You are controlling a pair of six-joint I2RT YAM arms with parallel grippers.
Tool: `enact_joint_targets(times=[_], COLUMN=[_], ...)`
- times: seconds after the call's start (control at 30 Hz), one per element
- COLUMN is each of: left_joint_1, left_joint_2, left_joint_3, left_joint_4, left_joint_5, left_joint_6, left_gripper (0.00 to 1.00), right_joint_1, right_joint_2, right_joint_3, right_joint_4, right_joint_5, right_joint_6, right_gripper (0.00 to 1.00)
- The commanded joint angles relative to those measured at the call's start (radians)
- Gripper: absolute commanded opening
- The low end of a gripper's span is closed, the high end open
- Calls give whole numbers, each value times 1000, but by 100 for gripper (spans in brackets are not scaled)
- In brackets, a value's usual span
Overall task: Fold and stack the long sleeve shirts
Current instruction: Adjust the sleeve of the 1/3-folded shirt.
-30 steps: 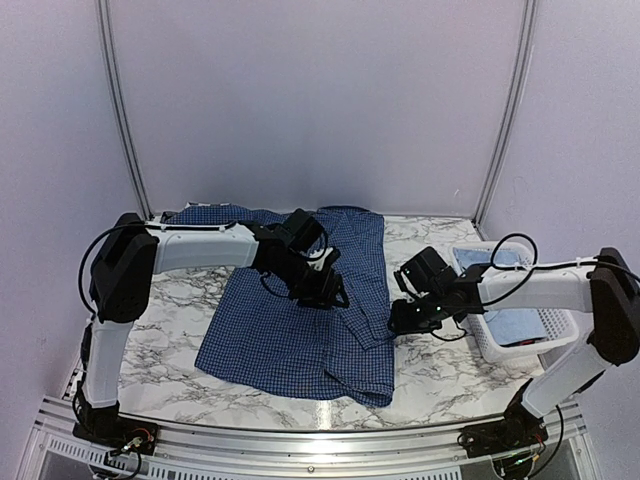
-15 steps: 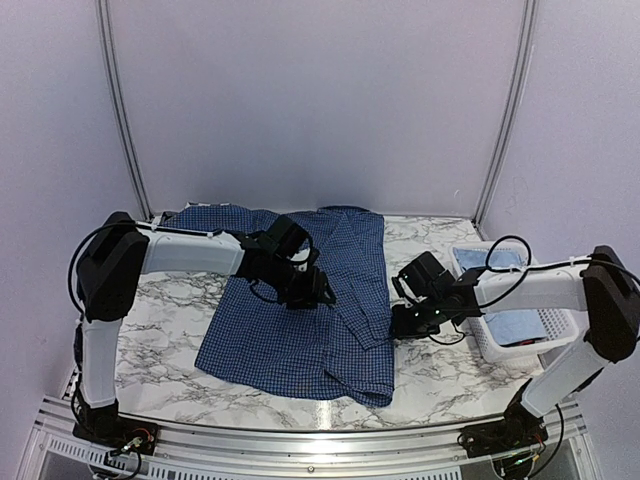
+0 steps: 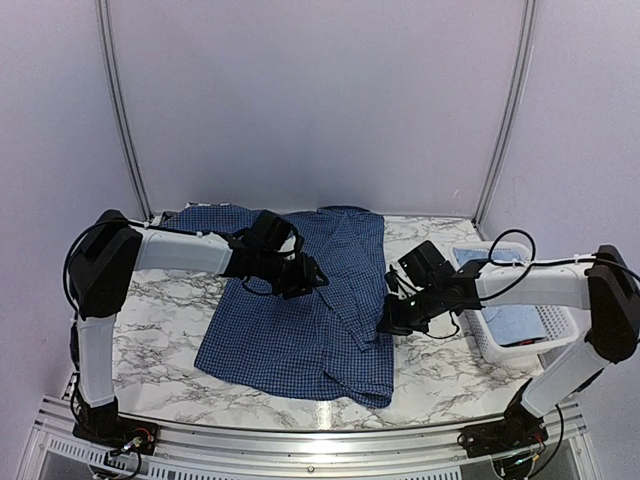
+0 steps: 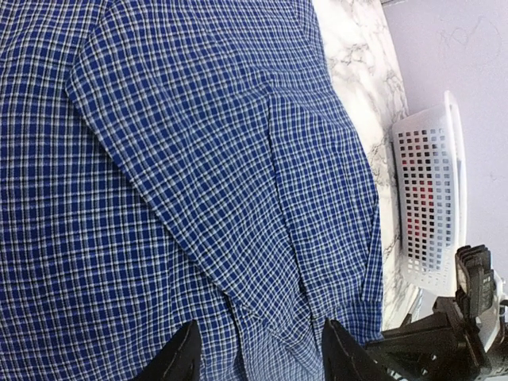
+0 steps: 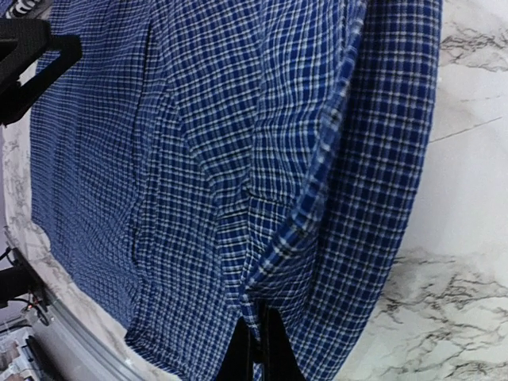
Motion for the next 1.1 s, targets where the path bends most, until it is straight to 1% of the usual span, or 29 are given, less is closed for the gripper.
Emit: enact_joint_targets(times=[0.0, 0.2, 0.33, 0.63, 0.83, 1.07], left_joint_1=[10, 19, 23, 23, 23, 24], left_joint_2=[-1, 34, 52, 71, 73, 78], left_joint_3=[3, 20, 35, 43, 49, 60], left_joint_4=[70, 74, 73, 72, 63, 58], left_joint_5=[-3, 13, 23, 27, 29, 32], left_joint_6=[-16, -9, -6, -7, 0, 8], left_gripper=[53, 52, 52, 52, 52, 52], right_joint_1=[-3, 0, 5, 86, 90, 128], right_joint_2=[-63, -182, -236, -195, -199, -195], right_joint_3=[24, -53, -90, -157, -115, -111], right_joint_4=[24, 36, 16, 66, -9, -4], right_joint_5=[-136, -162, -156, -194, -192, -178], right_joint_6=[148, 281, 320, 355, 324, 344], right_gripper=[0, 0, 0, 0, 0, 0])
